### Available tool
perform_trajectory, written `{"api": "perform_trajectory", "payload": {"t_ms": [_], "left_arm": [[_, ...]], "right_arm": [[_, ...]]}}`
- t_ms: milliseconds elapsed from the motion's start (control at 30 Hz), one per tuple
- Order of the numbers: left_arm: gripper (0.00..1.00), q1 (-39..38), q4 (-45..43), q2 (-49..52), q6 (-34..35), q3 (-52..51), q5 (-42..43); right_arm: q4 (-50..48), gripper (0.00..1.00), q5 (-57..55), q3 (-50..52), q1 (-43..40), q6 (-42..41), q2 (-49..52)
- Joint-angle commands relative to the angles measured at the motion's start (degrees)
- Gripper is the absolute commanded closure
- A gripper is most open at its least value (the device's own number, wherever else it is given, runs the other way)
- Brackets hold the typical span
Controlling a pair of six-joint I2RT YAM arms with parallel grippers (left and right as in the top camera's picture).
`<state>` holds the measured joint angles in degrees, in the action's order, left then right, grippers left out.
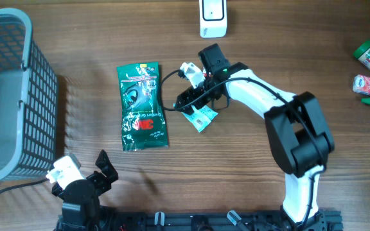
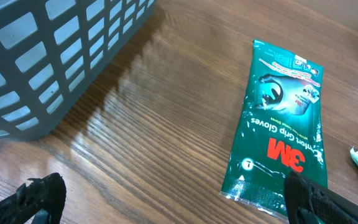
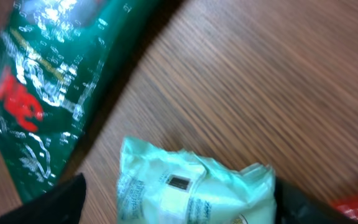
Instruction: Scan the item barcode
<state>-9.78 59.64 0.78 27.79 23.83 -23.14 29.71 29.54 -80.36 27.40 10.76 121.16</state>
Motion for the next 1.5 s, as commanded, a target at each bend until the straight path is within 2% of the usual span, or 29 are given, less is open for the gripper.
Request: {"api": "perform_trajectory", "payload": {"t_ms": [0, 67, 100, 133, 200, 267, 367, 467, 633, 733, 900, 1033, 1100, 1200, 1333, 1467], "left_arm": [[0.00, 0.31, -0.11, -0.39, 0.57, -0.26, -0.74], [0.00, 0.31, -0.11, -0.39, 0.57, -0.26, -0.72], [0.00, 0.31, -0.11, -0.39, 0.59, -0.26, -0.74], [0.00, 0.31, -0.11, -0.39, 0.59, -0.26, -0.72], [0.00, 0.31, -0.11, -0.39, 0.57, -0.26, -0.74], [0.01, 0.31, -0.11, -0.39, 0.57, -0.26, -0.72], [0.00, 0.31, -0.11, -0.39, 0.57, -0.26, -0.74], [0.00, 0.31, -0.11, -0.39, 0.59, -0.26, -0.74], [0.00, 0.31, -0.11, -0.39, 0.57, -0.26, -0.74], [0.00, 0.31, -0.11, -0.39, 0.57, -0.26, -0.72], [0.00, 0.31, -0.11, -0.39, 0.57, -0.26, -0.72], [0.00, 0.31, -0.11, -0.39, 0.57, -0.26, -0.74], [0.00, 0.31, -0.11, -0.39, 0.57, -0.26, -0.72], [0.00, 0.31, -0.11, -0.39, 0.57, -0.26, -0.74], [0.00, 0.31, -0.11, -0.39, 0.57, -0.26, -0.72], [0.00, 0.31, -0.11, -0.39, 0.57, -0.26, -0.72]], "right_arm": [[2.99, 0.21, -2.56, 0.44, -0.17, 0.90, 3.89], [6.10, 0.27, -2.64, 0.44, -0.17, 1.29, 3.87], [7.96, 0.31, -3.17, 0.44, -0.17, 1.27, 3.87], [9.84, 0.40, -4.13, 0.44, -0.17, 1.25, 3.87], [12.81, 0.72, -5.77, 0.44, -0.17, 1.18, 3.89], [14.23, 0.95, -5.97, 0.44, -0.17, 1.01, 3.87], [14.67, 0.96, -6.21, 0.37, -0.17, -2.95, 3.87], [15.89, 0.96, -8.15, -1.57, -0.55, -12.57, 3.67], [24.50, 0.96, -8.33, -8.96, -3.08, -23.45, 1.29], [27.02, 0.96, -7.63, -10.84, -5.11, -27.50, -3.63], [29.33, 0.96, -6.62, -10.45, -6.32, -27.28, -18.47], [31.21, 0.96, -9.55, -7.54, -5.31, -27.93, -31.17], [31.41, 0.96, -14.45, -3.50, -5.07, -32.74, -39.30], [30.84, 0.96, -15.02, 2.82, -5.05, -35.21, -46.56], [29.42, 0.96, -13.60, 10.49, -5.05, -36.72, -53.64], [28.28, 0.96, -12.15, 13.57, -5.05, -36.87, -59.21]]}}
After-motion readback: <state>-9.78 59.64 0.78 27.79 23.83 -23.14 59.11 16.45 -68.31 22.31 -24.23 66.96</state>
